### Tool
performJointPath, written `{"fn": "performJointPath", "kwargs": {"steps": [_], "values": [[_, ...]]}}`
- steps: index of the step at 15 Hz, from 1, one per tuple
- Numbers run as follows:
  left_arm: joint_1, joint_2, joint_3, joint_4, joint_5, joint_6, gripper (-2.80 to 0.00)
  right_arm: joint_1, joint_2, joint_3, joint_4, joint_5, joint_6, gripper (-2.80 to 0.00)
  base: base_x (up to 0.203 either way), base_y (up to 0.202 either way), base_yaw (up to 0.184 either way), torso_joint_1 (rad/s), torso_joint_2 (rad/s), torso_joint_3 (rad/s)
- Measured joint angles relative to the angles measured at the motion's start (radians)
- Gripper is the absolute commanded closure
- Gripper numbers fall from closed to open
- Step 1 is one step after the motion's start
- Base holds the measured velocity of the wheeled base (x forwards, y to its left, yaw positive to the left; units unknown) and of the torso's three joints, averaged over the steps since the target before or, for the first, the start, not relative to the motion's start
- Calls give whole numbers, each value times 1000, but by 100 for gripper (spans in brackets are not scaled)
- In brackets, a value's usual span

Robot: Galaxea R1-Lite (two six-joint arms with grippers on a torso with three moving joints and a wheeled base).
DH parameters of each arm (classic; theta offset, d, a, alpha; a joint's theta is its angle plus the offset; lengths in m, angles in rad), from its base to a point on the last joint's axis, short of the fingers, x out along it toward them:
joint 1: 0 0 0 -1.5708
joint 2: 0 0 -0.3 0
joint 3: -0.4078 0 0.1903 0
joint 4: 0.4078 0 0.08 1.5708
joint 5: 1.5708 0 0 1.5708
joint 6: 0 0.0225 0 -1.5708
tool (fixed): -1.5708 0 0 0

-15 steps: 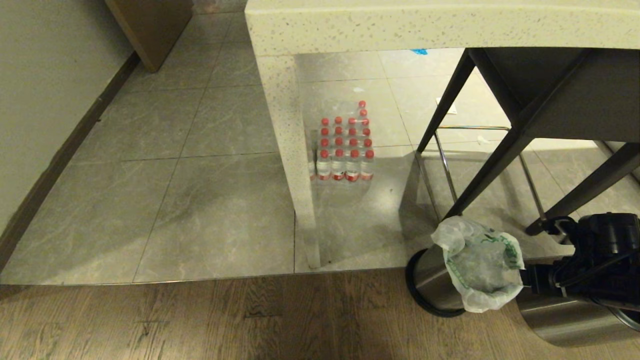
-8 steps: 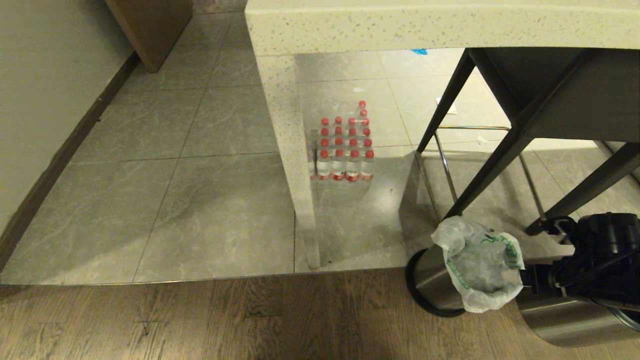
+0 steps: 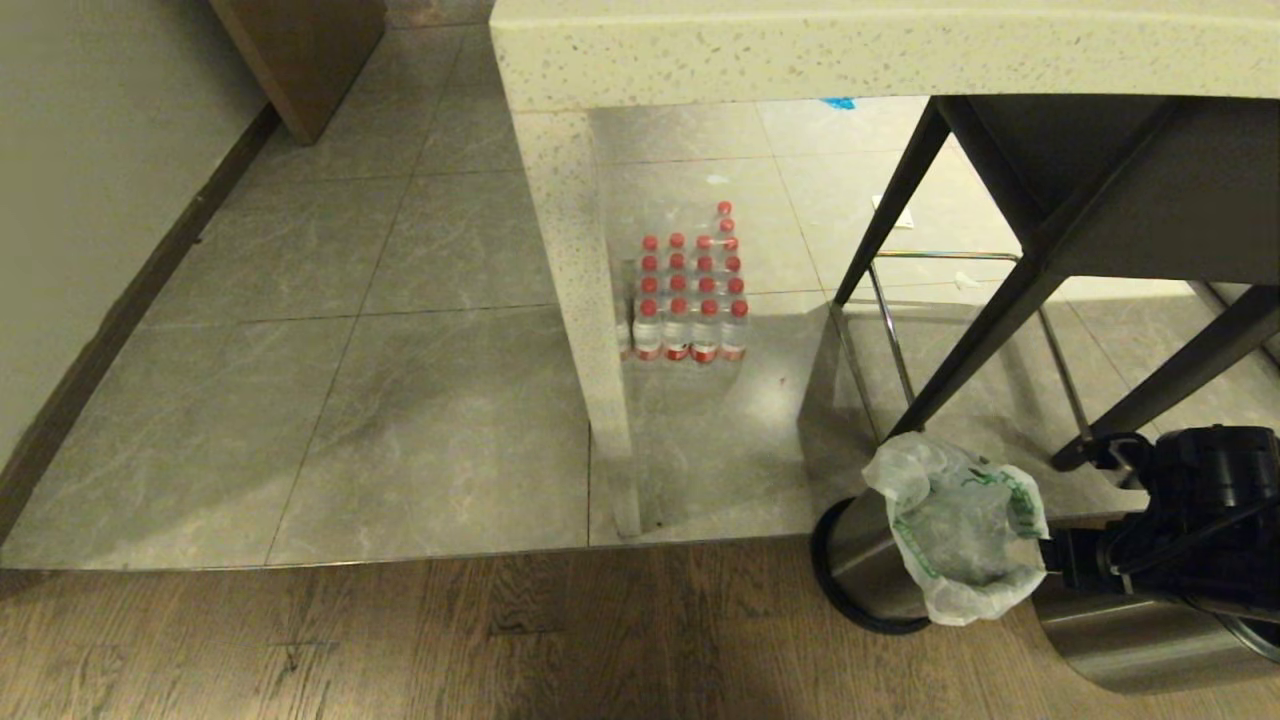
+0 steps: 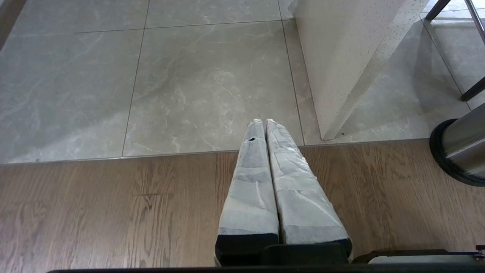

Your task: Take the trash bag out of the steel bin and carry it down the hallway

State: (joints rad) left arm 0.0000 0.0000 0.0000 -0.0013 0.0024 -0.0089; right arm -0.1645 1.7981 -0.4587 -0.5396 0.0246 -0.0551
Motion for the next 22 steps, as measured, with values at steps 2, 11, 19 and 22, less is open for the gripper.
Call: {"fn": "performJointPath", "kwargs": {"steps": [2,11,19,22], "values": [[0,0,0,0,0,0,0,0,0,0,0,0,0,-280,0,0,0,0,0,0],[0,0,0,0,0,0,0,0,0,0,0,0,0,-280,0,0,0,0,0,0],[0,0,0,0,0,0,0,0,0,0,0,0,0,-280,0,0,0,0,0,0],[0,0,0,0,0,0,0,0,0,0,0,0,0,-280,0,0,0,0,0,0]]}}
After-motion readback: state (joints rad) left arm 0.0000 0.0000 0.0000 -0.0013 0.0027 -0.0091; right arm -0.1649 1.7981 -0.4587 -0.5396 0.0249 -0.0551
